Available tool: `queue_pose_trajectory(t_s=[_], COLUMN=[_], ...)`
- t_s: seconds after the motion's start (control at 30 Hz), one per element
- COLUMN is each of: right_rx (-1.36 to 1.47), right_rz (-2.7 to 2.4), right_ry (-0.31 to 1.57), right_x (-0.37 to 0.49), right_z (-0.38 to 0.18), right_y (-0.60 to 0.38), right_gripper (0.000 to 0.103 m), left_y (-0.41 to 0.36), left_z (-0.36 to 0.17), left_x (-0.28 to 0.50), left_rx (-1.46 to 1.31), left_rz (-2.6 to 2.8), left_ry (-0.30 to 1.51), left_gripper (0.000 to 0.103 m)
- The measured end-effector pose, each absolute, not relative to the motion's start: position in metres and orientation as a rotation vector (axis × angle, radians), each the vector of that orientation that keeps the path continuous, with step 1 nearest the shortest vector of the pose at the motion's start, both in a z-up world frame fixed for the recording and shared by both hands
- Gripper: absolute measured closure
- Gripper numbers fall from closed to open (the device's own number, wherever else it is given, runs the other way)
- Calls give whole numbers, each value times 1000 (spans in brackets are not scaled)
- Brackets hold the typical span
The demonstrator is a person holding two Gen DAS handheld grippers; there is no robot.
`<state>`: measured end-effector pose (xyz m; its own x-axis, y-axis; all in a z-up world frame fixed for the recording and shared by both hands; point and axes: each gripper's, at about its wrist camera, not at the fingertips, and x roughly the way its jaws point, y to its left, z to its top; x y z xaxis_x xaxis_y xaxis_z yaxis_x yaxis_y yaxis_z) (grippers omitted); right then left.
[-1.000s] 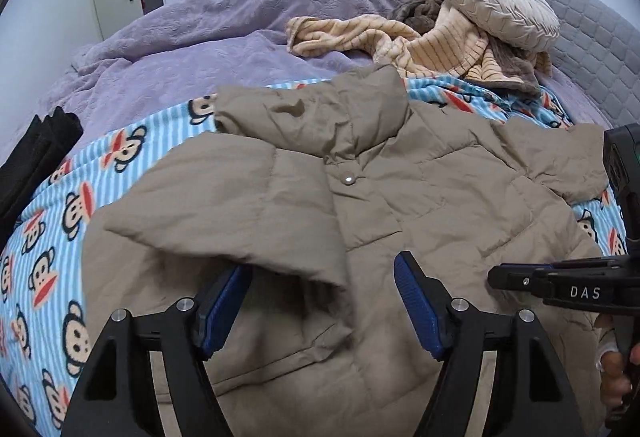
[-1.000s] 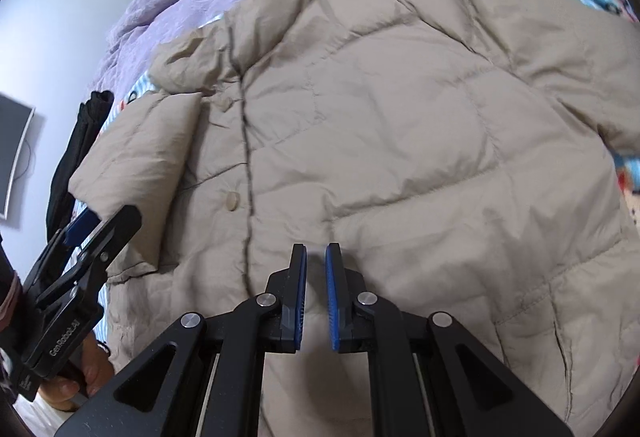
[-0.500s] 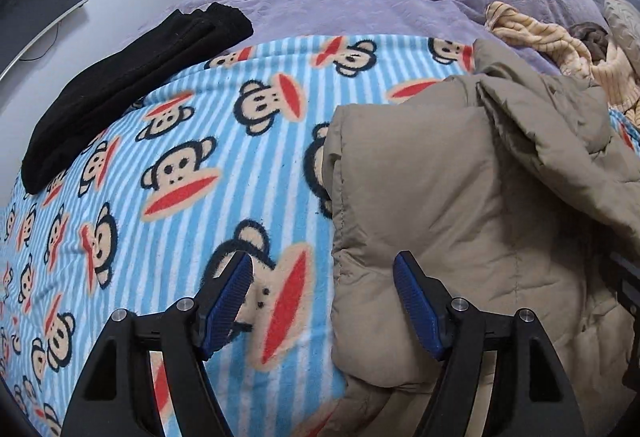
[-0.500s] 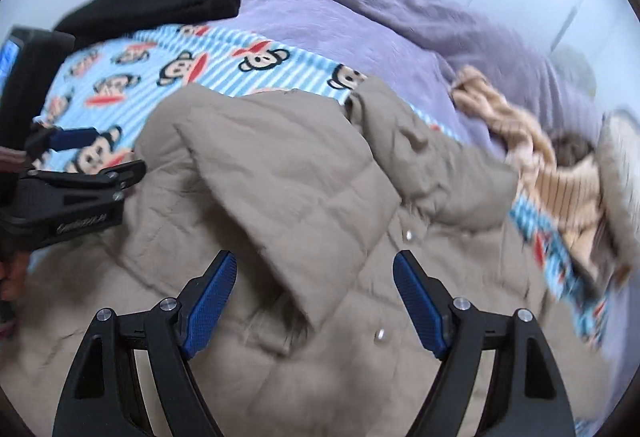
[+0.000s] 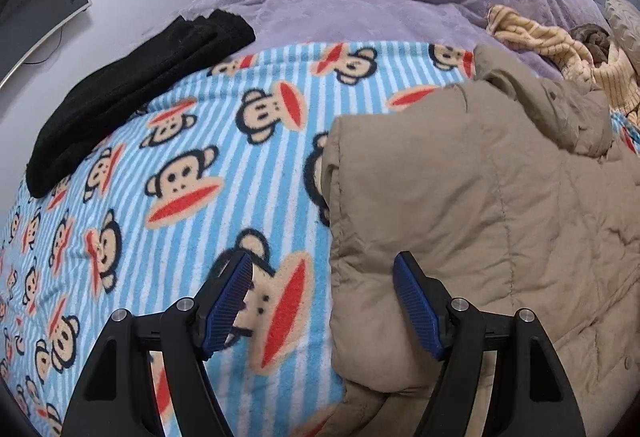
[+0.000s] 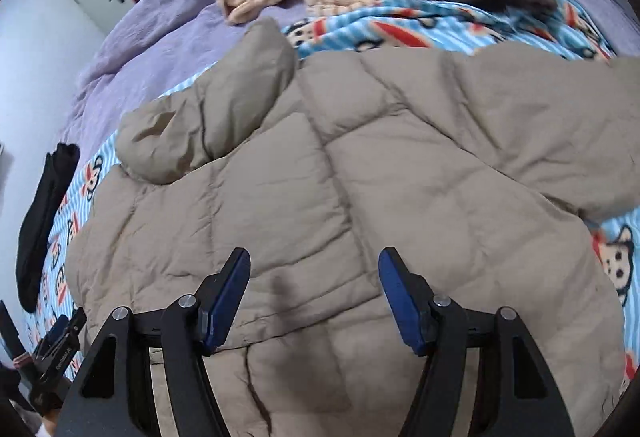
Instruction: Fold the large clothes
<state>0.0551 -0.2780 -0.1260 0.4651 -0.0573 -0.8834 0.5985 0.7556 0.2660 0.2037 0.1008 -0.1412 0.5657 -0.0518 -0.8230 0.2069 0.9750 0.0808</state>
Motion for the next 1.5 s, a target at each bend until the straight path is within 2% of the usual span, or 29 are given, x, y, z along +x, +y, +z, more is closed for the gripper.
queue_pose_trajectory(t_s=[0.03, 0.07, 0.1, 0.17, 0.3, 0.43, 0.57, 0.67, 0.83, 0.87, 0.97, 1.13, 1.2, 1.27, 1.33, 1.37, 1.4, 1.5], right_rx=[622, 627, 625, 597, 460, 315, 400, 454, 637, 691, 825, 981, 1022, 1047, 1060, 1064, 1068, 1084], right_rz=[-461, -472, -459, -406, -241, -219, -267, -297, -320, -318, -335, -366, -381, -397, -417, -427, -436, -462], right_ry=[995, 971, 951, 946, 1006, 1121, 1131, 1115, 1073, 1062, 1034, 1003, 992, 973, 957, 947, 937, 903], right_x=[47, 41, 39, 47, 85, 103, 91, 78, 43, 32, -1, -53, -72, -87, -101, -107, -113, -133], right_z=[-122, -118, -113, -107, -110, -141, -160, -155, -143, -142, -143, -145, -146, -144, -141, -139, -137, -133], right_y=[-282, -285, -286, -282, -255, -235, -259, -274, -304, -310, -326, -344, -355, -367, -381, -388, -395, -418], right_gripper=[33, 44, 64, 75, 76, 76, 88, 89, 83, 80, 60, 55, 44, 43, 42, 38, 31, 29], left_y=[102, 103, 104, 102, 85, 64, 63, 64, 57, 53, 39, -2, -21, -36, -54, -61, -68, -88], left_z=[-134, -127, -123, -119, -134, -157, -168, -164, -140, -134, -124, -114, -112, -109, -106, -104, -101, -100], left_x=[205, 208, 212, 224, 239, 231, 232, 233, 221, 216, 197, 159, 145, 133, 119, 113, 107, 93], left_rx=[168, 159, 155, 151, 152, 182, 146, 152, 201, 206, 228, 230, 214, 203, 205, 206, 208, 247], left_rz=[-153, -158, -161, -169, -184, -188, -188, -186, -210, -225, -271, -368, -402, -425, -440, -437, -443, -459], left_ry=[938, 920, 911, 908, 958, 980, 1006, 1025, 1024, 1025, 1033, 1075, 1096, 1104, 1111, 1104, 1094, 1098], left_gripper=[29, 29, 29, 29, 29, 29, 28, 28, 28, 28, 28, 28, 28, 28, 10, 0, 0, 0])
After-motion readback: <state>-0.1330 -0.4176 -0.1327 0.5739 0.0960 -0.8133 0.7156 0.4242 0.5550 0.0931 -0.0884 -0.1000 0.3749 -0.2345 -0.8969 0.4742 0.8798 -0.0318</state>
